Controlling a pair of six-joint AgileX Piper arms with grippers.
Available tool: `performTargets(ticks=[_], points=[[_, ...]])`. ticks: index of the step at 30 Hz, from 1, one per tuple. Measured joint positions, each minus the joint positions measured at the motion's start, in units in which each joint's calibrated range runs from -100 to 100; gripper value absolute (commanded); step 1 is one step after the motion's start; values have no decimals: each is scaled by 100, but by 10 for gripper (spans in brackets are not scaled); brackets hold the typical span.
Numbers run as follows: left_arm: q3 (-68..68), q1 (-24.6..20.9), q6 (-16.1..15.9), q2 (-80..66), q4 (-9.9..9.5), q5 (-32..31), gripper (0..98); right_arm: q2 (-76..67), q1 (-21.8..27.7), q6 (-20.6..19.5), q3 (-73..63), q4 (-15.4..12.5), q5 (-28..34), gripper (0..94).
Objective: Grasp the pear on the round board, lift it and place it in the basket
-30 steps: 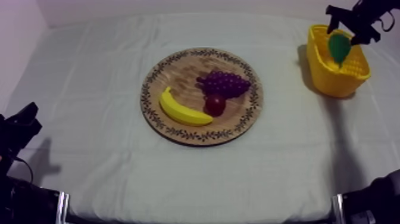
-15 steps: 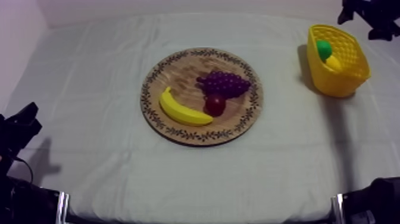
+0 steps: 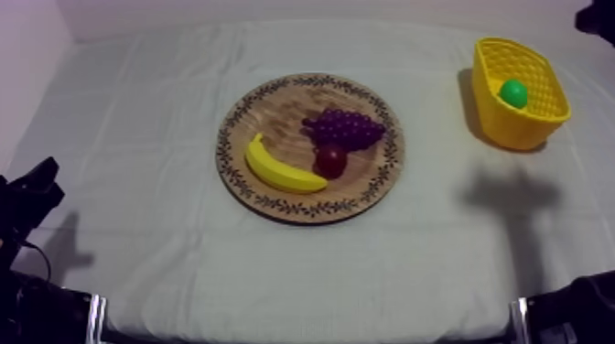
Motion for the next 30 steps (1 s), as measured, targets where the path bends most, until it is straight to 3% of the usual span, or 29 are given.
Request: performTargets(ticks=[6, 11, 20, 30], points=[[0, 0, 0, 0, 0, 0, 1, -1582, -203, 91, 1452, 80, -902, 171], [0, 0, 0, 0, 0, 0, 1, -2662, -395, 66, 2867, 264, -1600, 42], [0, 0, 0, 0, 0, 0, 1, -3943, -362, 91, 4905, 348, -2149, 5], [0, 0, 0, 0, 0, 0, 1, -4791, -88, 229, 6021, 157, -2259, 32]])
